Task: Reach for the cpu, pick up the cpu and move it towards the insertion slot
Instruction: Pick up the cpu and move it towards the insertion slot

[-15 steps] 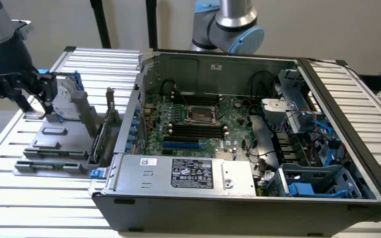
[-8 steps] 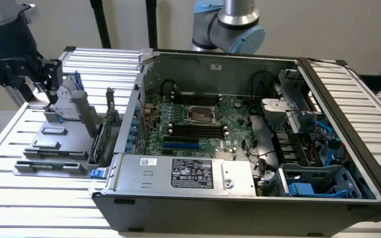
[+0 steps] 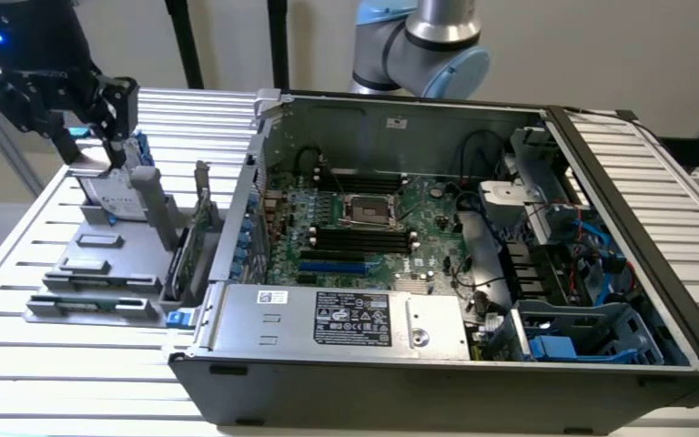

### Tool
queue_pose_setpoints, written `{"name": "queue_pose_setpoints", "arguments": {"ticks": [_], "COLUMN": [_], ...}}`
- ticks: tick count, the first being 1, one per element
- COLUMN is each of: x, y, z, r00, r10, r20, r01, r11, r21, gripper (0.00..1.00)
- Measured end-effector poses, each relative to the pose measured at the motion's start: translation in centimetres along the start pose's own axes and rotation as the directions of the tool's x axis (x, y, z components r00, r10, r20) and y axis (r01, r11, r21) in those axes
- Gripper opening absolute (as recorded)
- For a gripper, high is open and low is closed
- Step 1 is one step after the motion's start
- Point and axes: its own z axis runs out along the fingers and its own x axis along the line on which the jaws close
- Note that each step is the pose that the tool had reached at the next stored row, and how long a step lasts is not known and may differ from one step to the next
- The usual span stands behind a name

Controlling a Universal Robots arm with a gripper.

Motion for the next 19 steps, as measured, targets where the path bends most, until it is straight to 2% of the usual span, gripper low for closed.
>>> {"name": "queue_pose_setpoints", "arguments": {"ticks": [7, 19], "x": [-3.2, -8.6], "y": [0.09, 0.24], "z": [-1.28, -2.43], "r00": [1.0000, 1.0000], "r10": [0.000, 0.000], "r20": [-0.0018, -0.0026], "r01": [0.000, 0.000], "r11": [1.0000, 1.0000], "r21": [0.0001, 0.0000], "gripper": [0.55, 0.55]}}
